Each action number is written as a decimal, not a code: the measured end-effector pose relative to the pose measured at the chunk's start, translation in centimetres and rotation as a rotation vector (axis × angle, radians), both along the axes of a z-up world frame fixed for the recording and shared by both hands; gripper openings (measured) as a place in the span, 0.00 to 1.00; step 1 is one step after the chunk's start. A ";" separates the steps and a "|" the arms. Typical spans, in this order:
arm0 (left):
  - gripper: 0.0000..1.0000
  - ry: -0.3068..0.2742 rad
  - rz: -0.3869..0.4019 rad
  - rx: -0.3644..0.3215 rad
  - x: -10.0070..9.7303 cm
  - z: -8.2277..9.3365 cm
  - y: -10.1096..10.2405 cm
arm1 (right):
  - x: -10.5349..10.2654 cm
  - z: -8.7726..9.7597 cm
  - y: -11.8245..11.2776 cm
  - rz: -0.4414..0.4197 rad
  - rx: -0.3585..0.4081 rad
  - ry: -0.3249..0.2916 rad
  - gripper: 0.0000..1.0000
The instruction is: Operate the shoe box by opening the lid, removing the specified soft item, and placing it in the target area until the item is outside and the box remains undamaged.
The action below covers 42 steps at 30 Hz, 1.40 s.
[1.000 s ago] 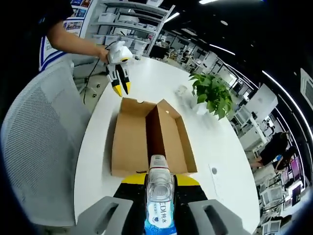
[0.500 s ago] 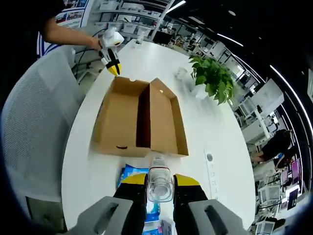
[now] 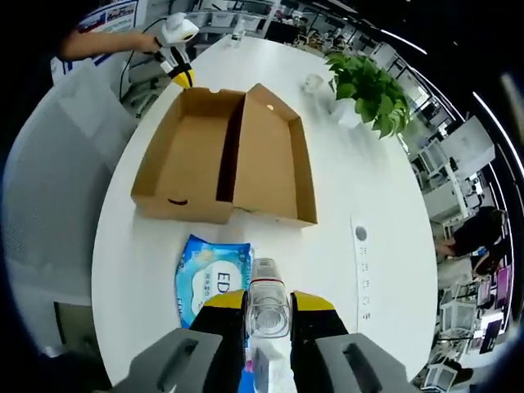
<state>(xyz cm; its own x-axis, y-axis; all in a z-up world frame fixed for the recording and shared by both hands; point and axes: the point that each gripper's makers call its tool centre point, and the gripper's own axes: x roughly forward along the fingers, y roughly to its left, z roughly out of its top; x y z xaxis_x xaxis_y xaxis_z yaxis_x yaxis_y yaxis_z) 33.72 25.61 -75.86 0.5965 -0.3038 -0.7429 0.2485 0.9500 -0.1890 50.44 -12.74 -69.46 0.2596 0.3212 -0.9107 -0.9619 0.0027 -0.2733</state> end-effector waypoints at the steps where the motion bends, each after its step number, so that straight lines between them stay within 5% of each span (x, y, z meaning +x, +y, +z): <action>1: 0.04 0.004 0.002 0.002 0.1 -0.1 0.0 | 0.3 -0.4 -0.1 -0.002 -0.013 0.009 0.15; 17: 0.03 0.070 0.033 0.036 -0.2 -0.8 -0.1 | 2.2 -5.0 -2.2 -0.014 -0.171 0.113 0.15; 42: 0.03 0.070 0.047 0.017 -0.1 -0.9 0.2 | 2.8 -7.1 -1.8 -0.017 -0.241 0.157 0.16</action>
